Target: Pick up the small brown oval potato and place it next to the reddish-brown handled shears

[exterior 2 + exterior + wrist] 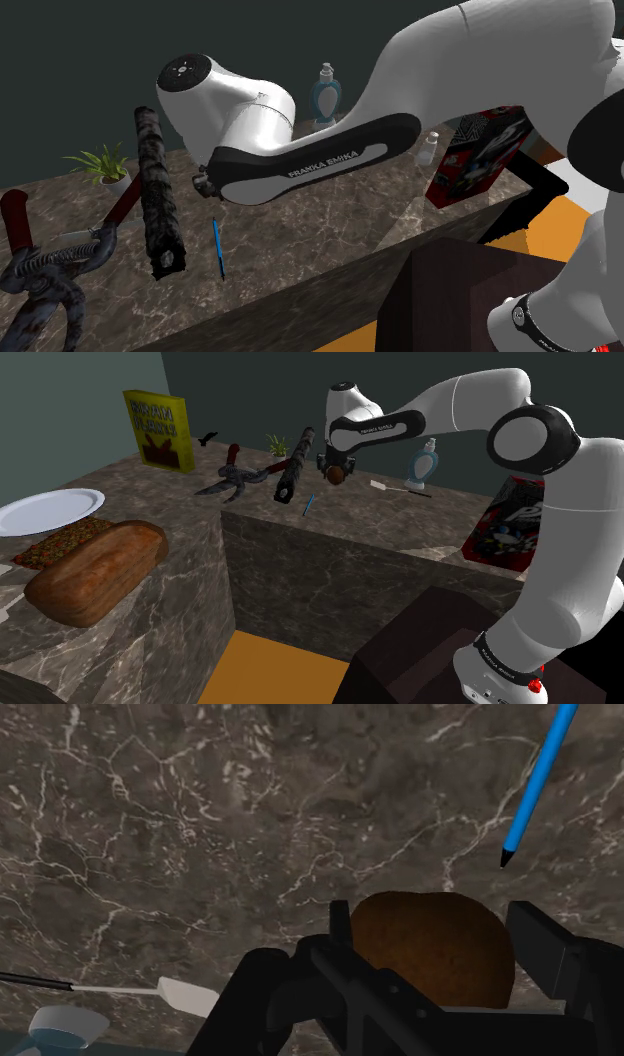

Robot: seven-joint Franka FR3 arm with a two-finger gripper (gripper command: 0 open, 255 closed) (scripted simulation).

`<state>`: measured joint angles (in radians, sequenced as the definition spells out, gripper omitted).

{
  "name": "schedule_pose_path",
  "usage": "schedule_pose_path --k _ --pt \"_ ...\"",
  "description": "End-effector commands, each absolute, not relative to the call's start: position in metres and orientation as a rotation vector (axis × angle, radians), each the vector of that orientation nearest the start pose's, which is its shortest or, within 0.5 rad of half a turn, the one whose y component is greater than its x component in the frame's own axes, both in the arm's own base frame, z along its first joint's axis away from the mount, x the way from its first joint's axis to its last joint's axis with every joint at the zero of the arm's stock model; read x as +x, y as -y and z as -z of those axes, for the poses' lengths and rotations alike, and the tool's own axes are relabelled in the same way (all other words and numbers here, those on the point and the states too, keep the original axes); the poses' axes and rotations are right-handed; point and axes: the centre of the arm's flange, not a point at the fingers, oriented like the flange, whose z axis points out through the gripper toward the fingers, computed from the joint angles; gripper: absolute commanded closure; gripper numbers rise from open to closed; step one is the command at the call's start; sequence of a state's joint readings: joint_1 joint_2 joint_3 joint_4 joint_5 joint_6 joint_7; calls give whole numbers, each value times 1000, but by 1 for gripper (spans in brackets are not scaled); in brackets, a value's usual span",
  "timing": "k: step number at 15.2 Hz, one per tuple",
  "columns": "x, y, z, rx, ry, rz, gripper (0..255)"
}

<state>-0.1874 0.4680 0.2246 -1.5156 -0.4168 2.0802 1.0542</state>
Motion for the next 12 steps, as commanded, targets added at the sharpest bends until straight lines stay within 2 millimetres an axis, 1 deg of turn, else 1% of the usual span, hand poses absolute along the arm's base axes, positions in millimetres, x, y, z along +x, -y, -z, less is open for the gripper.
schedule_pose_path --k 1,12 --pt "702 19 -400 -2994 -1376 395 255" --pt "702 19 -342 -2994 -1376 395 255"
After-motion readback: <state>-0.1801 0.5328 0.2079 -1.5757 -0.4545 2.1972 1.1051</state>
